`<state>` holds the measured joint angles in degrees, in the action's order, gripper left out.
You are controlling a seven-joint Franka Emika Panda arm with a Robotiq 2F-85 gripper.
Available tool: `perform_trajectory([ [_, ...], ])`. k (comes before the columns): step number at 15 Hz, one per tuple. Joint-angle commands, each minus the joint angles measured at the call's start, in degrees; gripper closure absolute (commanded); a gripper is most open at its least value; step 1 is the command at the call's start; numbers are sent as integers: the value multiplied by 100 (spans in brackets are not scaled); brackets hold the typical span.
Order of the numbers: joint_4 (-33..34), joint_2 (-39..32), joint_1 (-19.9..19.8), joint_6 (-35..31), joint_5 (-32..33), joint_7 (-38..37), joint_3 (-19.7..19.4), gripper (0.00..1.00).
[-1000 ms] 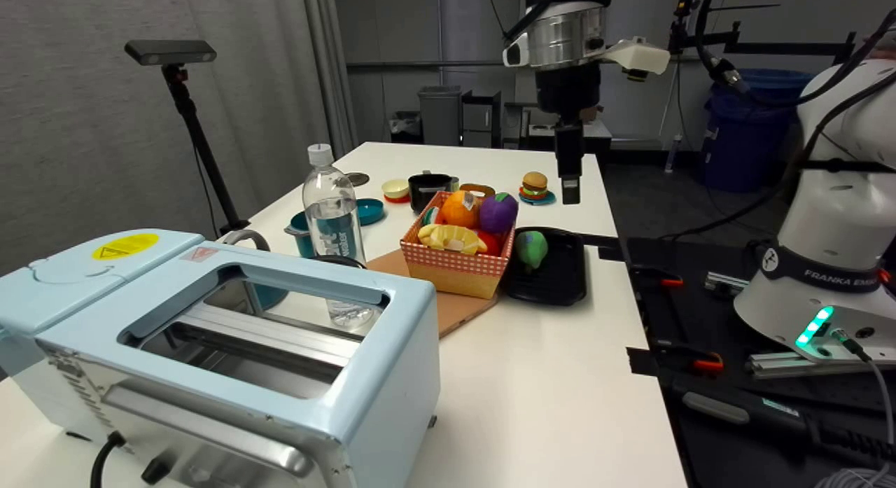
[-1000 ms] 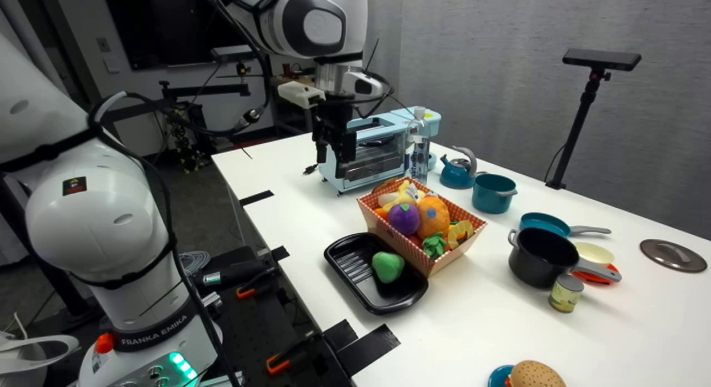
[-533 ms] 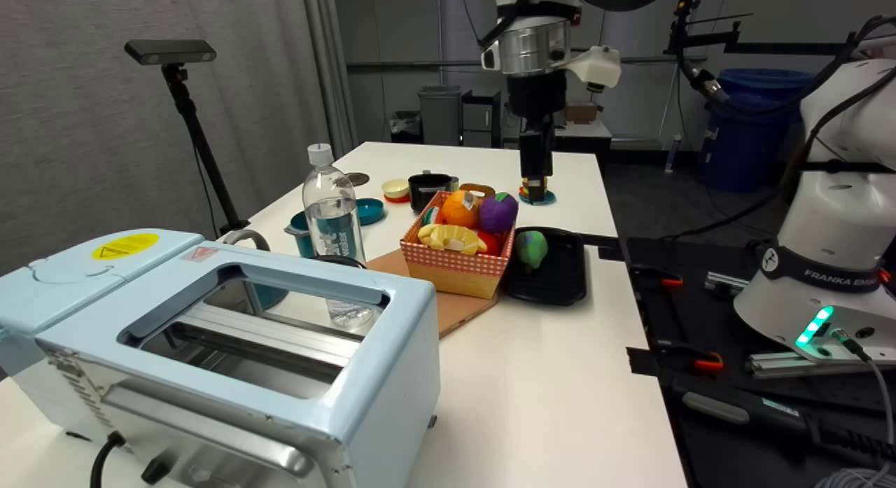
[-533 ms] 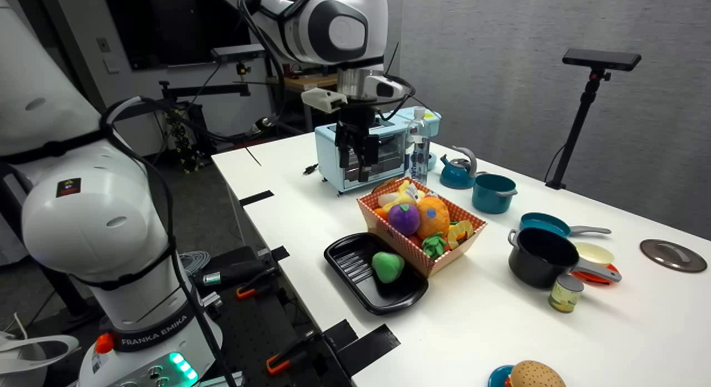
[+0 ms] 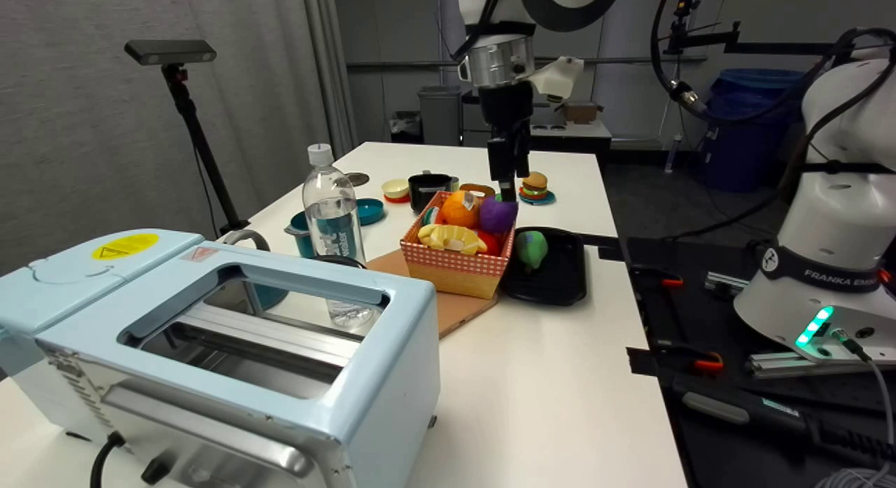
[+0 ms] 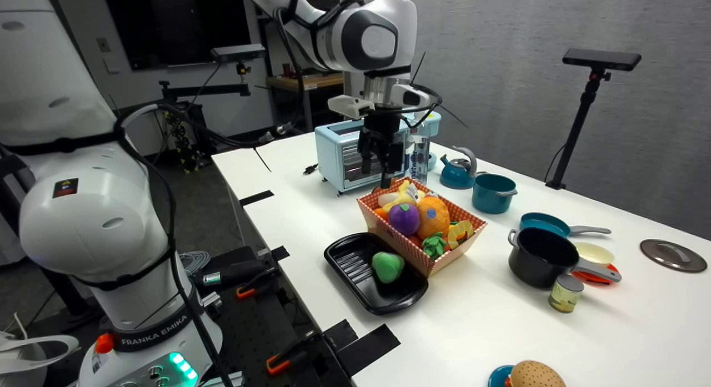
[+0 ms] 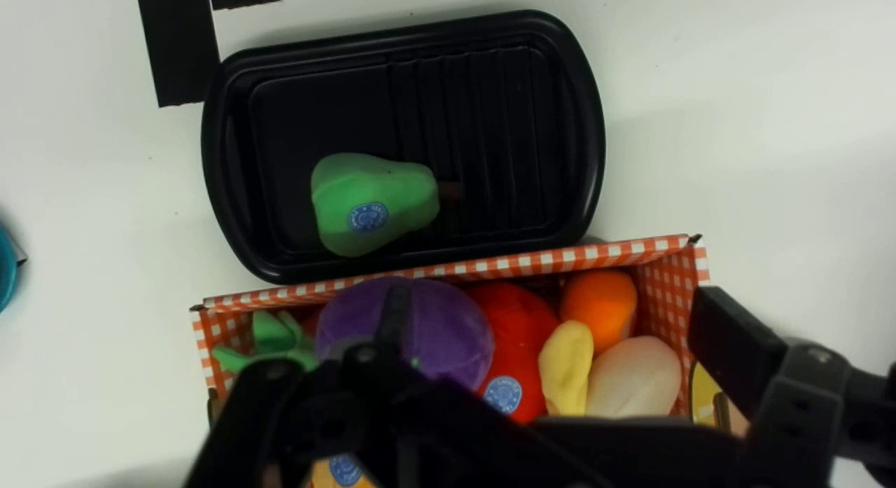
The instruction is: Pick up the purple fruit plush toy from the basket and put it on the black tray
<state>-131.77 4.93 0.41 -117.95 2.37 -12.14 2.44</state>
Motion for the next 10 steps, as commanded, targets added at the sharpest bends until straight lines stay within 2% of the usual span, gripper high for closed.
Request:
perform_trajectory([
  [1, 417, -404, -33, 84, 281, -158, -61, 0],
  [10, 1096, -1319, 69, 133, 547, -174, -196, 0],
])
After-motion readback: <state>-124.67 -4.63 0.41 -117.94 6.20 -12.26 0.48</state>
